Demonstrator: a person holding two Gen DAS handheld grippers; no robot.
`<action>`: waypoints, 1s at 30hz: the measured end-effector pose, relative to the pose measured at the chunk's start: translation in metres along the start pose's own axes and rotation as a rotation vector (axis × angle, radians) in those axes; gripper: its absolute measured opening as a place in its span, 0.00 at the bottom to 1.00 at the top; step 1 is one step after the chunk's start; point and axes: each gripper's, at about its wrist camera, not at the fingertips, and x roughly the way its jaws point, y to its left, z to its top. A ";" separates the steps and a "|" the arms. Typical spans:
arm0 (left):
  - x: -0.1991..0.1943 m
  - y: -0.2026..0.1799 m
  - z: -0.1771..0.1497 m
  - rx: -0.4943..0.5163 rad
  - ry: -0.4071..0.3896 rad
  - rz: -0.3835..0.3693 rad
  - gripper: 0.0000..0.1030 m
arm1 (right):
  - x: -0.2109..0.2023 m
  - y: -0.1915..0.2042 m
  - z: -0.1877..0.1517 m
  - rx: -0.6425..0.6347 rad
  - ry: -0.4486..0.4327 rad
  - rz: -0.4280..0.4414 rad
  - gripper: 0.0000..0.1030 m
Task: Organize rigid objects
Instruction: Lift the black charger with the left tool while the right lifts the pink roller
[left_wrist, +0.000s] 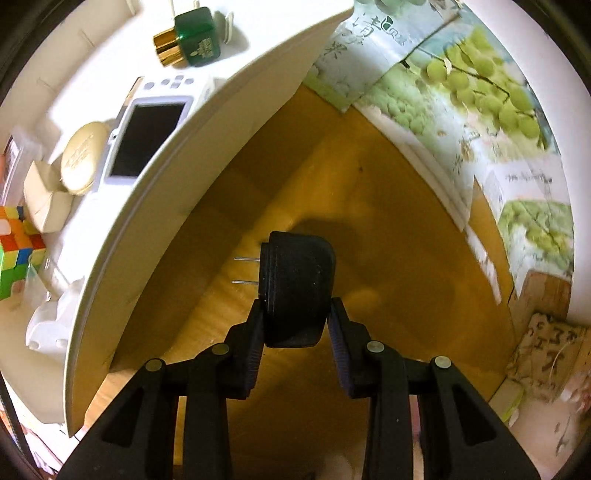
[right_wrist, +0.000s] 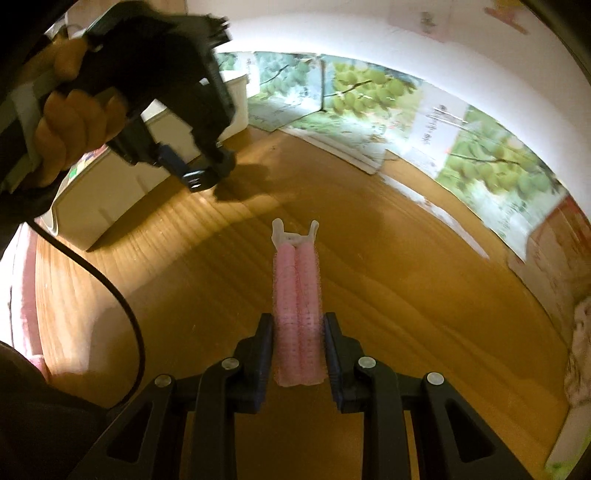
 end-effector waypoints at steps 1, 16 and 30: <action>0.001 0.001 -0.004 0.004 0.003 0.000 0.35 | -0.003 0.001 -0.002 0.011 -0.004 -0.003 0.25; -0.016 0.012 -0.048 0.127 0.016 -0.008 0.35 | -0.036 0.025 -0.028 0.125 -0.064 -0.048 0.25; -0.084 0.026 -0.066 0.291 -0.055 -0.021 0.35 | -0.046 0.044 -0.033 0.263 -0.127 0.010 0.25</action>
